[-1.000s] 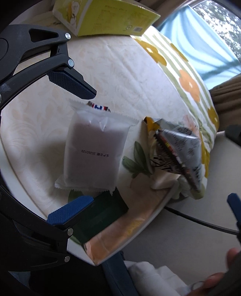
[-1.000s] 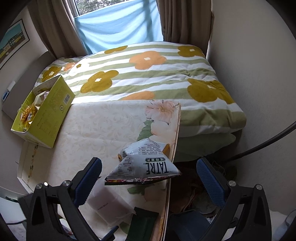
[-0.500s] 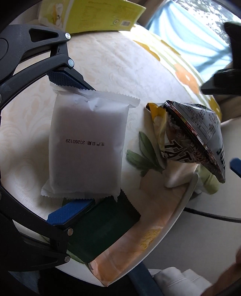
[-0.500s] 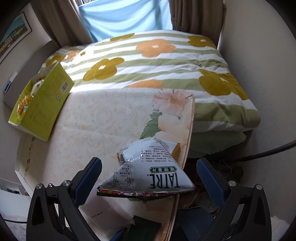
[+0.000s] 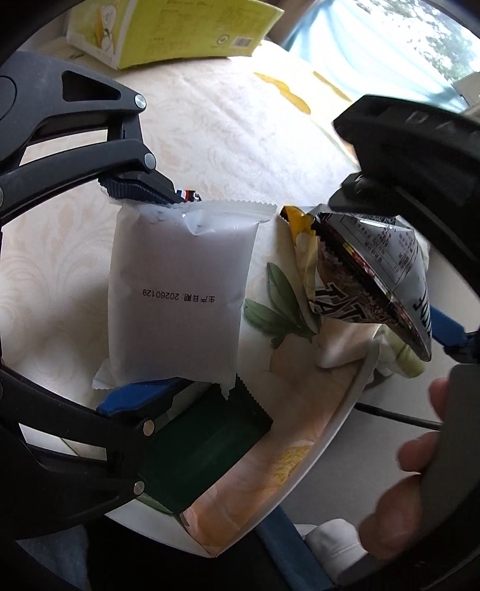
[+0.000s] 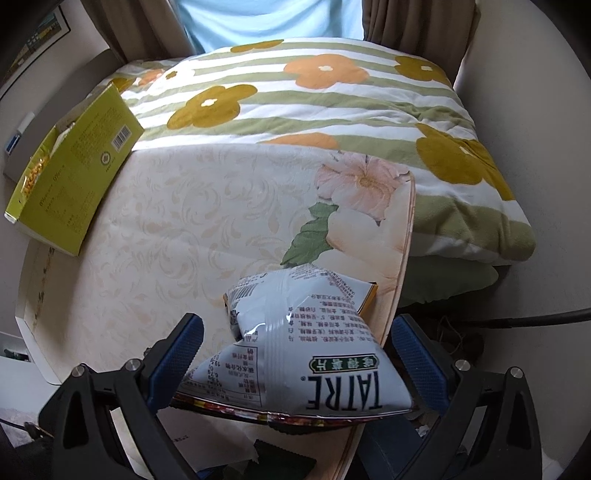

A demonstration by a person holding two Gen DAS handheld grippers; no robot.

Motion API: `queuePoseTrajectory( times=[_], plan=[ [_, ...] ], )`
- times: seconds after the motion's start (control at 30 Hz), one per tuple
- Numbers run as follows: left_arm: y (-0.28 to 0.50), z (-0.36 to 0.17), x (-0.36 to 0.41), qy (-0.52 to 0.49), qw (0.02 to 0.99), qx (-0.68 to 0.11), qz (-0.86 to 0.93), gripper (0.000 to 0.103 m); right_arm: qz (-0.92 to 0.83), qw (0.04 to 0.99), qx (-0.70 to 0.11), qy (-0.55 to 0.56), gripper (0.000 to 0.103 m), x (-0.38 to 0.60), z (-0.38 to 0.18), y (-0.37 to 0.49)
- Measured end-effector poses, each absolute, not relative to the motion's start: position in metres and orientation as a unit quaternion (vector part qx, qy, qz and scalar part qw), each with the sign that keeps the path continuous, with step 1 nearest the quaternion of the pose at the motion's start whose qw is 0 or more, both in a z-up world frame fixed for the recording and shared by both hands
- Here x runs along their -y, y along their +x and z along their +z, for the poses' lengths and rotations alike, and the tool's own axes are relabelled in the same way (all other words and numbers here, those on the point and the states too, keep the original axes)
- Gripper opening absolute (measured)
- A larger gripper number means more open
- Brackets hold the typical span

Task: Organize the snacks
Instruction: 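Grasp white pastry packet with left tool while right tool grasps silver TATRE bag, then carry both packets over the box and open both tools to drop them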

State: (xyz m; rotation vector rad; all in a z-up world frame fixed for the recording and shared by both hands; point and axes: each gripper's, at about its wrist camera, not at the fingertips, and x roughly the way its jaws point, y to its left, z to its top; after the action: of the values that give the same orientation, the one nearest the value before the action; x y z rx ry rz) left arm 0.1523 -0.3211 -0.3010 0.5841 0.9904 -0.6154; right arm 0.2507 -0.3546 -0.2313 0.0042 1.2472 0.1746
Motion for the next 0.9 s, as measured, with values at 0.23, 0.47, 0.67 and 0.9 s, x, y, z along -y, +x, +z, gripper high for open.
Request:
queuePoseTrajectory(
  times=[0.23, 0.47, 0.67, 0.9],
  plan=[
    [0.163, -0.291, 0.304, 0.247, 0.793, -0.474, -0.293, 0.074, 0.08, 0.801, -0.593, -0.01, 0.091, 0.351, -0.239, 0.252],
    [0.167, -0.284, 0.285, 0.231, 0.798, -0.48, -0.284, 0.073, 0.075, 0.798, -0.597, -0.026, 0.075, 0.347, -0.24, 0.254],
    [0.163, -0.271, 0.273, 0.222, 0.806, -0.474, -0.275, 0.073, 0.076, 0.803, -0.591, -0.029, 0.067, 0.343, -0.234, 0.248],
    [0.153, -0.252, 0.256, 0.195, 0.825, -0.465, -0.256, 0.073, 0.074, 0.825, -0.56, -0.013, 0.066, 0.339, -0.203, 0.238]
  ],
)
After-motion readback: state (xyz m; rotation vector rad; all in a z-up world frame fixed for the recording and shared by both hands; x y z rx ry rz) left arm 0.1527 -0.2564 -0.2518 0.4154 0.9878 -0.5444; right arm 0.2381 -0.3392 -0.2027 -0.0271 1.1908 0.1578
